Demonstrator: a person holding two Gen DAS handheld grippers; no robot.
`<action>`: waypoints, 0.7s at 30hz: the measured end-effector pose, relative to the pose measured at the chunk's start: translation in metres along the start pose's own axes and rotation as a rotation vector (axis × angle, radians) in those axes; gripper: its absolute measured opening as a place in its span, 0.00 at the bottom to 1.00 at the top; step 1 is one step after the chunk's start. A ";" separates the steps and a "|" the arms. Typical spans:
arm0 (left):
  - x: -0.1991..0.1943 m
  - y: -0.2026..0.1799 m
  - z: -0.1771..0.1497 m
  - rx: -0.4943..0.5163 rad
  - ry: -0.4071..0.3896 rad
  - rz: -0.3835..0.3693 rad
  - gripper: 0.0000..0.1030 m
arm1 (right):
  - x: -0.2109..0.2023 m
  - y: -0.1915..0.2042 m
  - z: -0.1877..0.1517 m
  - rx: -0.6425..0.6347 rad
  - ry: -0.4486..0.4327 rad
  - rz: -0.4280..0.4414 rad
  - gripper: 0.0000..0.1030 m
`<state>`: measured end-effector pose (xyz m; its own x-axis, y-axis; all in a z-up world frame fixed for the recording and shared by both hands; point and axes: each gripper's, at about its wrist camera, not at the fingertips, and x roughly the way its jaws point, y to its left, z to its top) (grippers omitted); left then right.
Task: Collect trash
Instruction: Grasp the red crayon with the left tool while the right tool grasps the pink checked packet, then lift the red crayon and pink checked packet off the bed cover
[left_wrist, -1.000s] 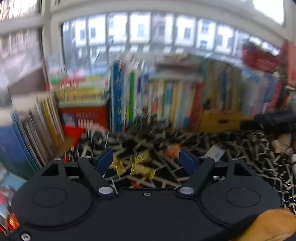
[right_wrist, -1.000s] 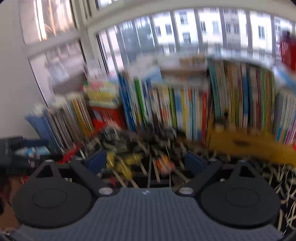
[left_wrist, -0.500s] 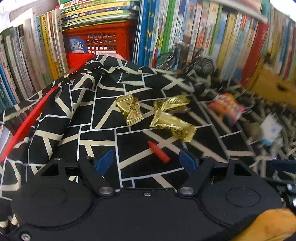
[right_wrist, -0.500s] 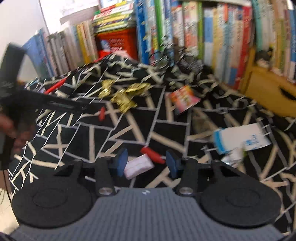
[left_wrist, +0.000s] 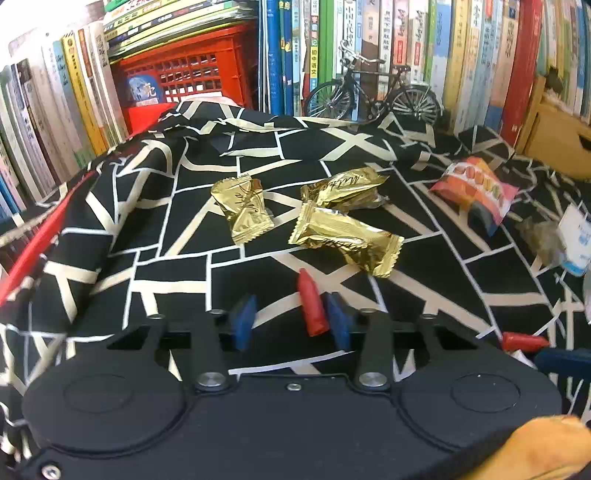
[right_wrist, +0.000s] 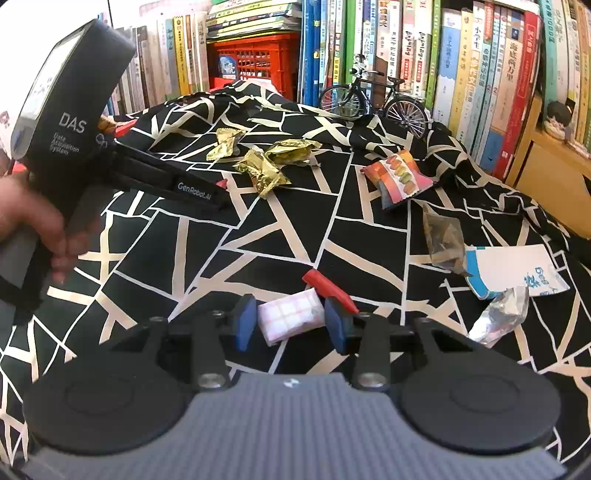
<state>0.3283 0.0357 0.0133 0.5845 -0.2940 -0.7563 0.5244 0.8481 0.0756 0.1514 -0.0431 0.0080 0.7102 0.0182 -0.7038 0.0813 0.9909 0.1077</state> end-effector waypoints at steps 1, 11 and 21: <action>-0.001 0.000 -0.001 -0.003 -0.007 -0.009 0.19 | 0.000 0.000 0.000 0.000 -0.002 0.000 0.52; -0.012 -0.005 -0.007 -0.008 -0.034 -0.006 0.09 | -0.007 0.000 -0.004 0.009 -0.031 0.016 0.38; -0.060 0.013 -0.010 -0.011 -0.073 -0.055 0.09 | -0.037 0.004 0.008 0.064 -0.075 0.050 0.38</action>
<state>0.2936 0.0683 0.0534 0.5987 -0.3710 -0.7099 0.5504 0.8344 0.0281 0.1309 -0.0409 0.0402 0.7645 0.0547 -0.6423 0.0871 0.9785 0.1871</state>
